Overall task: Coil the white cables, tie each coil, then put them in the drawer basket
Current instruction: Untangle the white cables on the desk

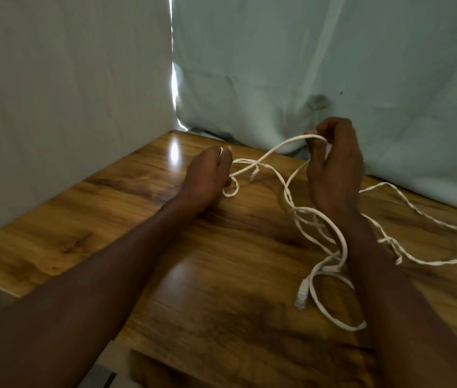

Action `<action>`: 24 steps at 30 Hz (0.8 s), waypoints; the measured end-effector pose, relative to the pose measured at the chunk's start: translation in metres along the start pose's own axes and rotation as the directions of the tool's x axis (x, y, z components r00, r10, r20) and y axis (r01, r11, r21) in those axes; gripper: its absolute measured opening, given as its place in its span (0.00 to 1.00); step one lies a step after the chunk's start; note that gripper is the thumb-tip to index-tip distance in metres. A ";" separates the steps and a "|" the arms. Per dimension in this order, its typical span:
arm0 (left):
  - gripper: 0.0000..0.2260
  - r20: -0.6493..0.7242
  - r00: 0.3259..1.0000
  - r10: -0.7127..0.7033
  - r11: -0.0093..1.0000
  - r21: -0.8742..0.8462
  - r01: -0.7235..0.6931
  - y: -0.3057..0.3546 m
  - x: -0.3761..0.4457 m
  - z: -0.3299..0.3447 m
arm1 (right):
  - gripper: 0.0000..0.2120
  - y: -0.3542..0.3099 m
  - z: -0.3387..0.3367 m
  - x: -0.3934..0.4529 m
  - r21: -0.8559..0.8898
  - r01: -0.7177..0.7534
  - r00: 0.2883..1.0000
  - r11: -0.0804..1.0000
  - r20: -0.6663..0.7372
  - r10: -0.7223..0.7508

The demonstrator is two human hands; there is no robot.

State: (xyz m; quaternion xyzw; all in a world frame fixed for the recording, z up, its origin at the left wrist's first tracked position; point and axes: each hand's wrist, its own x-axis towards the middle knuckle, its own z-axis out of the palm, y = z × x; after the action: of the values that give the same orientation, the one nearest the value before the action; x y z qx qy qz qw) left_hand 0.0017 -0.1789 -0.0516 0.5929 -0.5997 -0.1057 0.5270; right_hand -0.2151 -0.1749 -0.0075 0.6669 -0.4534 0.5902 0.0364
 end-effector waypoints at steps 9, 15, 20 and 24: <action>0.19 -0.100 0.994 -0.044 0.996 0.070 0.051 -0.007 0.007 -0.006 | 0.19 0.030 -0.003 0.010 0.115 -0.259 0.959 0.959 0.152 0.241; 0.19 -0.220 0.969 -0.108 0.987 0.090 0.131 -0.014 0.016 -0.019 | 0.24 0.032 -0.008 0.010 0.038 -0.341 0.925 0.939 0.192 0.328; 0.21 -0.258 0.942 -0.213 0.974 0.020 0.226 -0.024 0.020 -0.022 | 0.33 0.015 -0.017 0.013 -0.175 -0.383 0.885 0.907 0.210 0.414; 0.24 -0.225 0.948 -0.226 0.974 -0.020 0.228 -0.026 0.022 -0.020 | 0.24 0.006 -0.011 0.015 0.212 -0.773 0.626 0.598 0.407 0.665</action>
State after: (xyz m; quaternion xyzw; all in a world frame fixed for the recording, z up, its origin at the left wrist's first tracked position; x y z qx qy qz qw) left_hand 0.0382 -0.1942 -0.0511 0.6676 -0.4642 -0.0958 0.5741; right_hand -0.2292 -0.1809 0.0053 0.4955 -0.5667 0.5239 -0.3985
